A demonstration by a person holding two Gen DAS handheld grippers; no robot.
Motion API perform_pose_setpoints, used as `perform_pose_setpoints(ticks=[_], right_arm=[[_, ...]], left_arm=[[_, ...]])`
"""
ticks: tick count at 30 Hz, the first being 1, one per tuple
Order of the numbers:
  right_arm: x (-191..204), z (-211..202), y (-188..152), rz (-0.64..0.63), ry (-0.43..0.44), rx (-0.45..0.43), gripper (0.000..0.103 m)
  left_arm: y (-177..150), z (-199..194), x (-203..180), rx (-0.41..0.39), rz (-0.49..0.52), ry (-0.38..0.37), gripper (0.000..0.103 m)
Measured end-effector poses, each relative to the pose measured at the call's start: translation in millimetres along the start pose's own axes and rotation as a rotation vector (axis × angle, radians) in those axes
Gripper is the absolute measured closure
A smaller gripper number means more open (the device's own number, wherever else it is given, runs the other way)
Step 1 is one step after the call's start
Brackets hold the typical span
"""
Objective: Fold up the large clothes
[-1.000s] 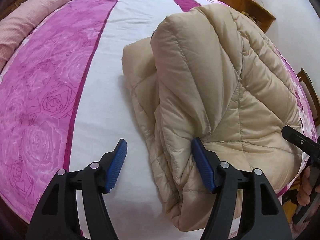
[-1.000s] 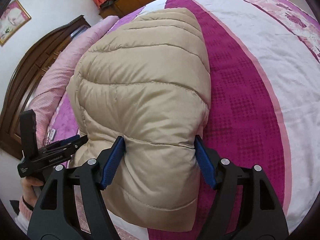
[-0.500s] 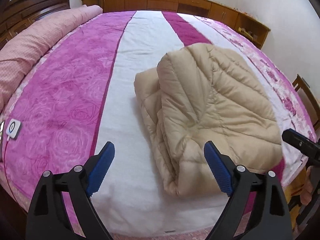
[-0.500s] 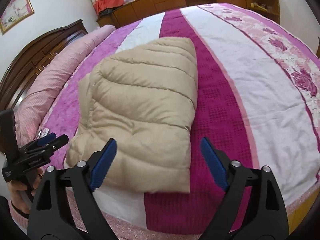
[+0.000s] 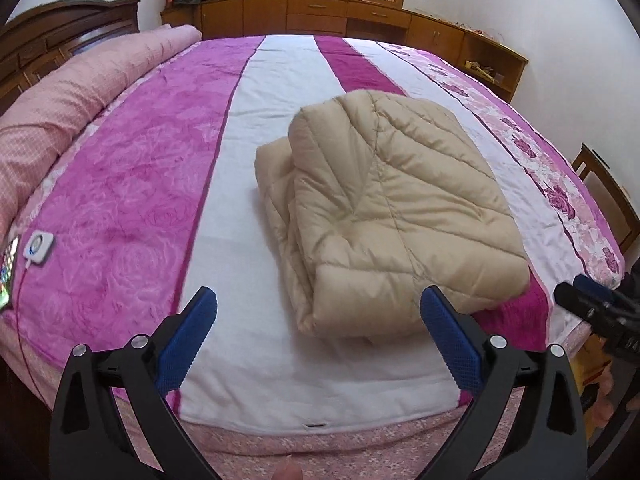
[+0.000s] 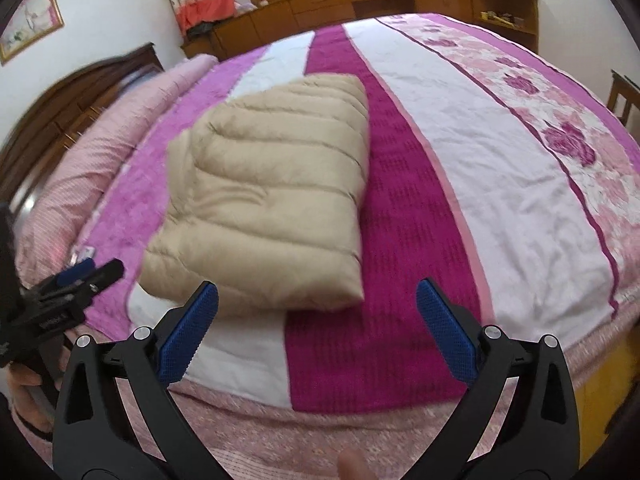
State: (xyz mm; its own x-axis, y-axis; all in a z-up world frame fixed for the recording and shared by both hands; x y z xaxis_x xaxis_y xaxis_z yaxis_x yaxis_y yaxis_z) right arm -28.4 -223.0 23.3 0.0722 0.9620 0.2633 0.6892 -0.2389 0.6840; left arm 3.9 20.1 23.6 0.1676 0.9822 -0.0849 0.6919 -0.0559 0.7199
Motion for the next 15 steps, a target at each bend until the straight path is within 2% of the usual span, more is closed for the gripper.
perform_pose_setpoints(ticks=[3, 8, 11, 15], right_arm=[[-6.0, 3.7, -13.3, 0.027, -0.007, 0.017, 0.004], [-10.7, 10.8, -27.4, 0.056, -0.028, 0.032, 0.004], [-7.9, 11.5, -30.2, 0.043, -0.040, 0.034, 0.004], [-5.9, 12.2, -30.4, 0.019, -0.058, 0.031, 0.004]], left_arm=[[-11.0, 4.5, -3.2, 0.021, 0.006, 0.030, 0.006], [-24.7, 7.0, -6.1, 0.029, 0.019, 0.040, 0.006], [-29.6, 9.0, -5.6, 0.048, 0.008, 0.036, 0.006], [-33.6, 10.6, -6.6, 0.042, 0.022, 0.073, 0.006]])
Point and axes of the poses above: each gripper's, at about its wrist camera, not at the fingertips, and z roughly the way its jaws point, x to its left, y to its top, the point moved 3 cm from there along z, roughly the way its jaws point, and after that the axes turned 7 degrees about -x, right-handed, at the moved point
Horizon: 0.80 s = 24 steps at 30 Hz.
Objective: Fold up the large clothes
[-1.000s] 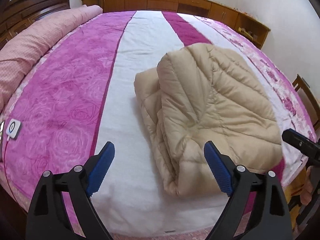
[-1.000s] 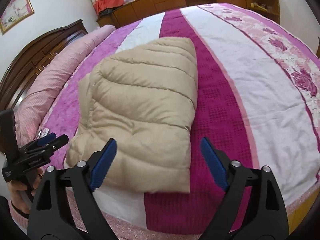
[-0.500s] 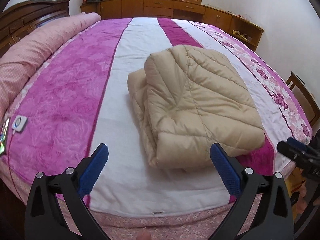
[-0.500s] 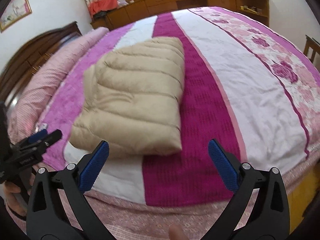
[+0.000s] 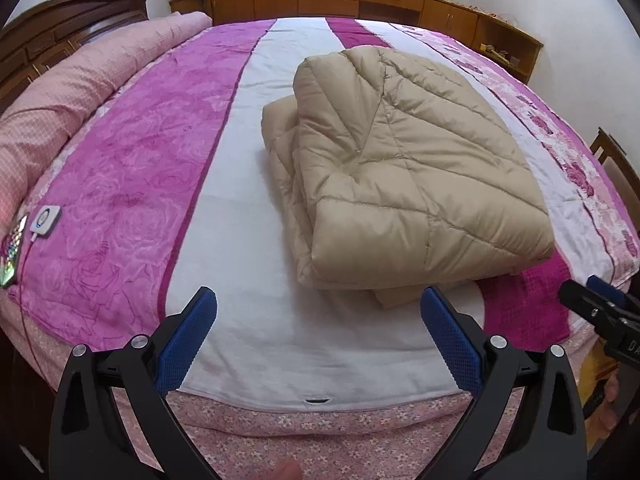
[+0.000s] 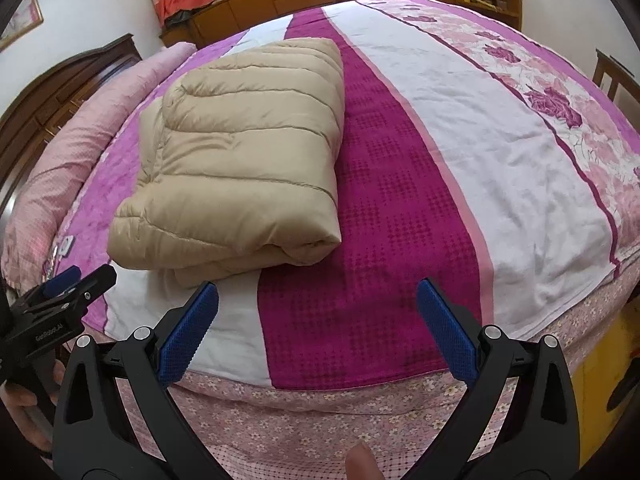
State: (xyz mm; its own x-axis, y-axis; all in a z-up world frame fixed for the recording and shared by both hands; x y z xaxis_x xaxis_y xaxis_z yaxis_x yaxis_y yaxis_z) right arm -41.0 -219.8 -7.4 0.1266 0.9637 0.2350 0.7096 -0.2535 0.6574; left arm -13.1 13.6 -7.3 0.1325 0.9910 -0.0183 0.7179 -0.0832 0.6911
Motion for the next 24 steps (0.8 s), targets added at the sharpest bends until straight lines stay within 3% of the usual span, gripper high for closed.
perform_pose_setpoints(ticks=[24], right_arm=[[-0.2, 28.1, -10.5, -0.011, -0.045, 0.064, 0.004]], left_arm=[[-15.6, 34.0, -12.1, 0.111, 0.015, 0.012, 0.006]])
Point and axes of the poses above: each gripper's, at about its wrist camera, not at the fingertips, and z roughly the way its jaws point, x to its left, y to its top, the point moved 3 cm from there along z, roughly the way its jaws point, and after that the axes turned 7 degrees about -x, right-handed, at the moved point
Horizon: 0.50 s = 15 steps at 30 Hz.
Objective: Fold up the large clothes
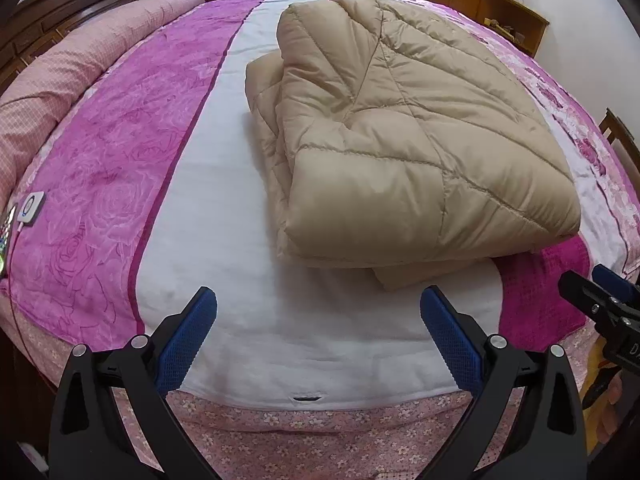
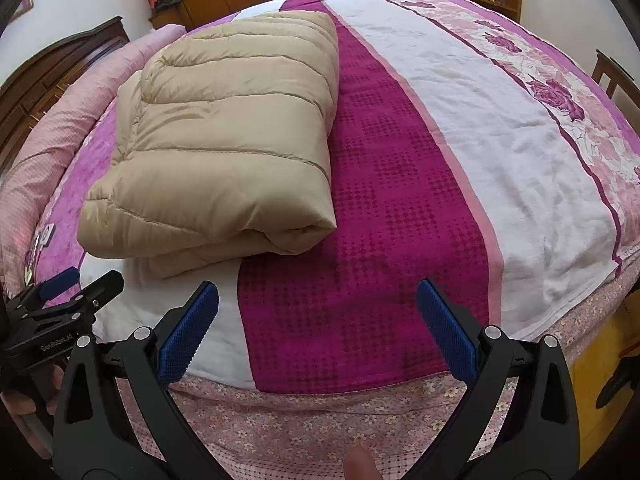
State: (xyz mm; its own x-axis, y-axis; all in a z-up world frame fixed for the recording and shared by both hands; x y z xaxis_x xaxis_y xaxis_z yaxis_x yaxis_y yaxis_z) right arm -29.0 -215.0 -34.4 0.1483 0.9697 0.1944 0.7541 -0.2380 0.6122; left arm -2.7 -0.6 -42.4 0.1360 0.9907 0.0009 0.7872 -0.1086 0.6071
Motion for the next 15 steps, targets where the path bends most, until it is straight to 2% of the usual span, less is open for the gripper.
perform_pose_setpoints(ticks=[5, 15], right_arm=[[0.5, 3.0, -0.3, 0.004, 0.001, 0.012, 0.004], [2.1, 12.2, -2.9, 0.006, 0.010, 0.036, 0.004]], left_arm=[[-2.1, 6.2, -1.6, 0.030, 0.017, 0.016, 0.006], [-6.3, 9.3, -3.5, 0.041, -0.008, -0.005, 0.006]])
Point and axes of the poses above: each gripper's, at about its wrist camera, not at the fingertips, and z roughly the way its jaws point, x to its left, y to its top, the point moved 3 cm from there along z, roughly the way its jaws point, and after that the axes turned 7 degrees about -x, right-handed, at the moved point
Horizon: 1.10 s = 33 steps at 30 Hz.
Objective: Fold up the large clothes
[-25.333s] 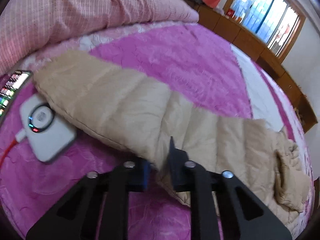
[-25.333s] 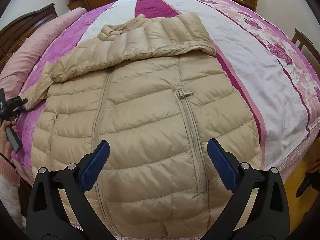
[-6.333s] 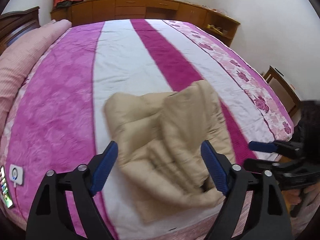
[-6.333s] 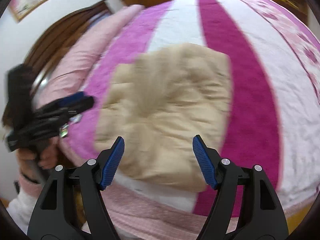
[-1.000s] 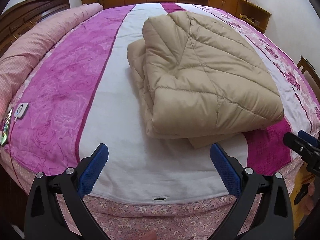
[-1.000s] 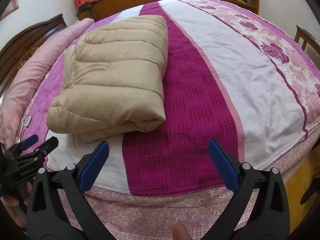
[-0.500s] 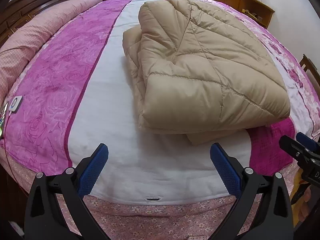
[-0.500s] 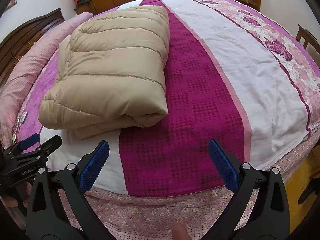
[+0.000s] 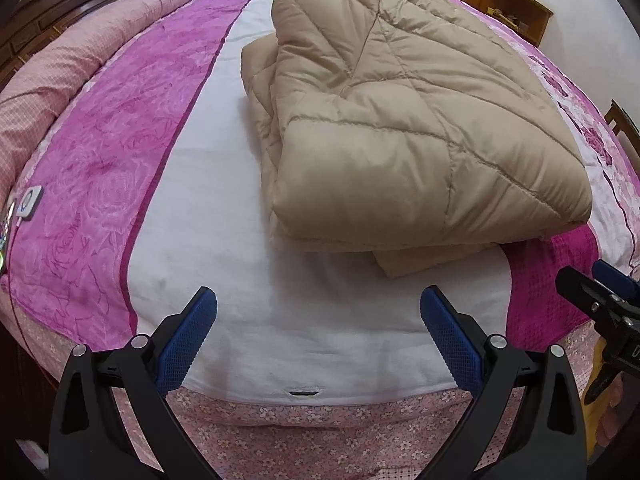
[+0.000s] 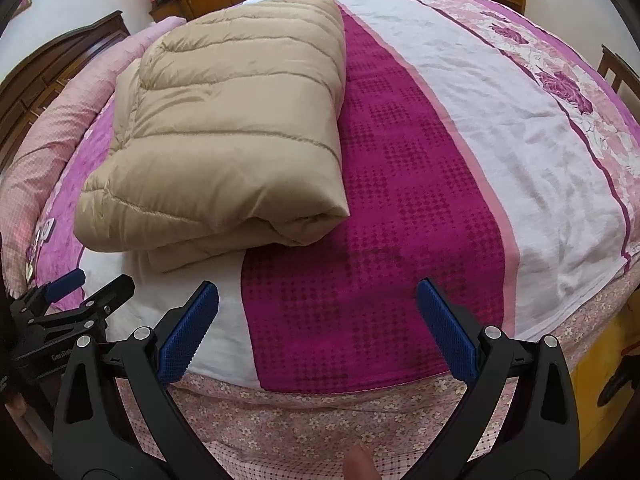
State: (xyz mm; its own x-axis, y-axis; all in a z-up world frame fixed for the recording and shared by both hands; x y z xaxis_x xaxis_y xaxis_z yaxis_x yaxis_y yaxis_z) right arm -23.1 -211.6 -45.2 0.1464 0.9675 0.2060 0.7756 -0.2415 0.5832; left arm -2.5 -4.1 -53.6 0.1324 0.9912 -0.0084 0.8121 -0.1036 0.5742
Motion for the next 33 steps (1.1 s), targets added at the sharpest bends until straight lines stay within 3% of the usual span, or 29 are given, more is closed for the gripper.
perform_pose_setpoints(ticks=[21, 33], right_arm=[[11.1, -2.0, -2.4, -0.053, -0.080, 0.007, 0.004], [8.7, -1.7, -0.3, -0.031, -0.060, 0.002, 0.004]], left_arm=[[-1.7, 1.7, 3.3, -0.025, 0.001, -0.017, 0.006], [0.3, -2.5, 7.7, -0.029, -0.004, -0.005, 0.006]])
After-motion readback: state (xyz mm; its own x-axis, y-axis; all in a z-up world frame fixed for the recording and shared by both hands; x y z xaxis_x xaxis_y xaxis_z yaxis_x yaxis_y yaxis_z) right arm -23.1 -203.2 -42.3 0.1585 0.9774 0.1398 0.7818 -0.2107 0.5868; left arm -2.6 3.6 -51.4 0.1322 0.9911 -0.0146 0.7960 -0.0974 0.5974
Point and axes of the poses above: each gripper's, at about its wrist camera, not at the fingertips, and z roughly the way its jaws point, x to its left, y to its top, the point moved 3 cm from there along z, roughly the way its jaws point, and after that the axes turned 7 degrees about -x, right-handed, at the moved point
